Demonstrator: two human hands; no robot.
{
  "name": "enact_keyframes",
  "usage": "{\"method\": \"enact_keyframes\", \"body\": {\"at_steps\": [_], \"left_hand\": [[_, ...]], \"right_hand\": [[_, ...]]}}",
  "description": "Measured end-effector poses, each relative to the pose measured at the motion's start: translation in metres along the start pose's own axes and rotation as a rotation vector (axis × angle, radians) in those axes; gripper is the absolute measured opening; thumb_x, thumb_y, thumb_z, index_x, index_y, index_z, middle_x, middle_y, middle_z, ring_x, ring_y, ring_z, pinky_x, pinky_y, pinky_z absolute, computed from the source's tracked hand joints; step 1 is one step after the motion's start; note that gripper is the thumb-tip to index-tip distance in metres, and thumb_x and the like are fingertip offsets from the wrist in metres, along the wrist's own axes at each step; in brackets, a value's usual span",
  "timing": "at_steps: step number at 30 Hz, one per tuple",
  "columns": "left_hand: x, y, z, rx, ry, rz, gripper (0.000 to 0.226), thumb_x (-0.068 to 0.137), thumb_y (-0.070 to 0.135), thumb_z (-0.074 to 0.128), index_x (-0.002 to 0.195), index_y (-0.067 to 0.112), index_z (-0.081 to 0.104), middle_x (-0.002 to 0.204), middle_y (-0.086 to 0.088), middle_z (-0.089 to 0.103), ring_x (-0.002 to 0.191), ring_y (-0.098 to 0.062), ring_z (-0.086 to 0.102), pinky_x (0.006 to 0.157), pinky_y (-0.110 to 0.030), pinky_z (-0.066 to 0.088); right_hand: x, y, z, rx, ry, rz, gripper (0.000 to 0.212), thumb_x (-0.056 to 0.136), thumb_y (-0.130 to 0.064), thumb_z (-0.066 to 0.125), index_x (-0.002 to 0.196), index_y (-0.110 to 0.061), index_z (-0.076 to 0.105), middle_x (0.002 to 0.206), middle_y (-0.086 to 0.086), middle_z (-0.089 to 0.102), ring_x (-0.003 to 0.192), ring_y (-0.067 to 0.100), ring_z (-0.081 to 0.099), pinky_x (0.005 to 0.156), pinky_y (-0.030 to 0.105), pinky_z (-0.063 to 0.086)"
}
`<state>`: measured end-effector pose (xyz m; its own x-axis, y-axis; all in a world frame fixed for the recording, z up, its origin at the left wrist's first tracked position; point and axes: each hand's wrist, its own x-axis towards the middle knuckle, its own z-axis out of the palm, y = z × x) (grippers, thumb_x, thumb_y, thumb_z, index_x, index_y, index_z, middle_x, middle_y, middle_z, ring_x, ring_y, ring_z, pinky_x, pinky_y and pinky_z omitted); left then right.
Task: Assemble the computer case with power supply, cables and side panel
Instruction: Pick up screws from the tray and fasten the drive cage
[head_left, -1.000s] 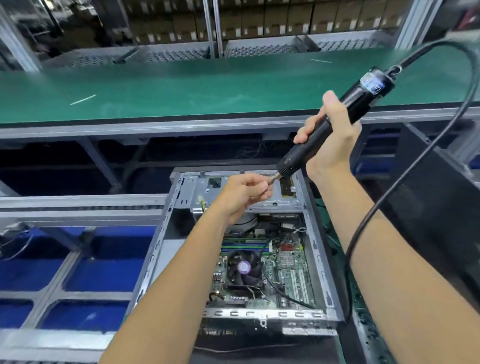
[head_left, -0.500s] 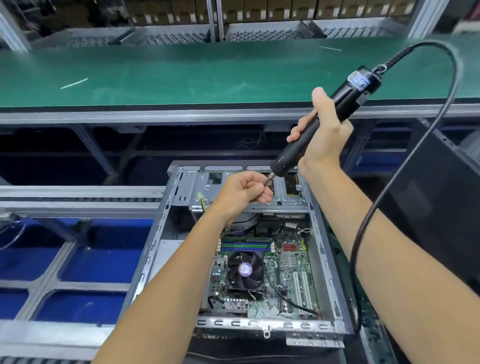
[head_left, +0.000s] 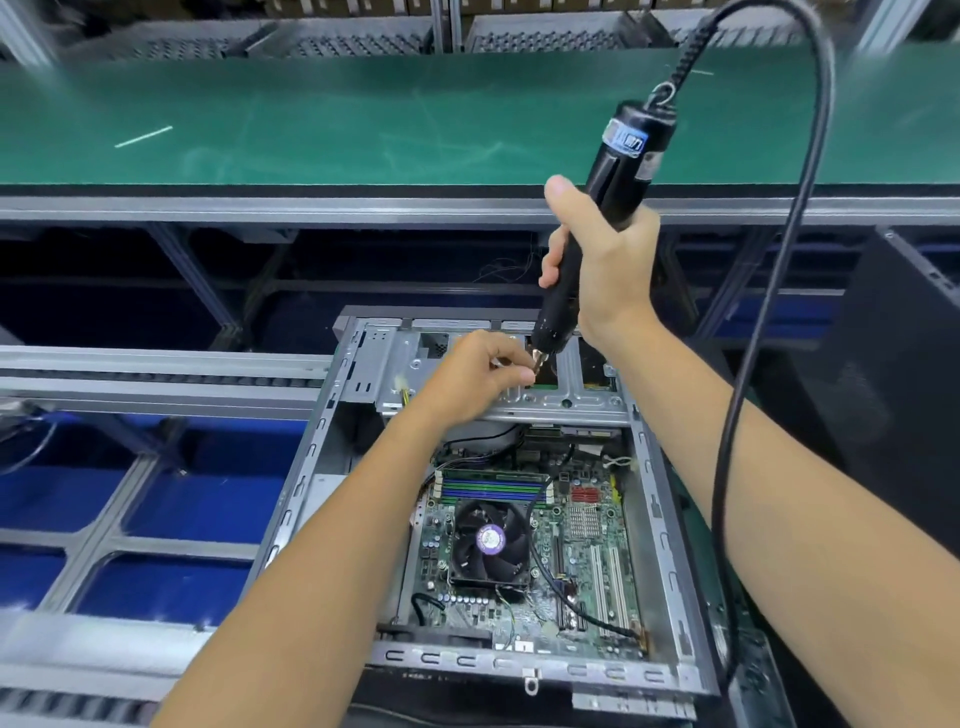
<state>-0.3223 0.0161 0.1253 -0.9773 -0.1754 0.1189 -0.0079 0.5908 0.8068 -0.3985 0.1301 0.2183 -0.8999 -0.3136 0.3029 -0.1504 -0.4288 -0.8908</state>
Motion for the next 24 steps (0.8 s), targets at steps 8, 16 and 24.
{"method": "enact_keyframes", "body": {"at_steps": [8,16,24], "left_hand": [[-0.005,-0.016,-0.002,0.067,0.035,-0.023,0.013,0.092,0.003,0.06,0.095,0.005,0.072,0.076,0.004,0.061,0.06,0.01,0.054,0.057,-0.004,0.04],[0.001,-0.017,0.0,0.06,-0.046,-0.001,0.009,0.085,0.009,0.071,0.087,0.018,0.072,0.082,0.012,0.06,0.072,0.007,0.055,0.066,-0.005,0.04],[0.005,-0.019,0.005,0.137,-0.09,0.033,0.008,0.083,0.013,0.074,0.09,0.011,0.075,0.079,0.018,0.053,0.079,0.002,0.05,0.077,-0.016,0.038]], "right_hand": [[0.0,0.021,-0.001,-0.111,-0.079,0.054,0.032,0.083,-0.026,0.074,0.055,-0.025,0.058,0.049,0.004,0.049,0.038,0.021,0.043,0.045,0.029,0.041],[0.0,0.029,-0.003,-0.151,-0.112,0.067,0.04,0.087,-0.024,0.072,0.052,-0.024,0.054,0.049,0.005,0.05,0.039,0.021,0.046,0.046,0.029,0.043],[0.001,0.031,-0.004,-0.146,-0.117,0.06,0.037,0.086,-0.026,0.072,0.055,-0.02,0.053,0.049,0.006,0.05,0.039,0.02,0.046,0.046,0.028,0.043]]}}
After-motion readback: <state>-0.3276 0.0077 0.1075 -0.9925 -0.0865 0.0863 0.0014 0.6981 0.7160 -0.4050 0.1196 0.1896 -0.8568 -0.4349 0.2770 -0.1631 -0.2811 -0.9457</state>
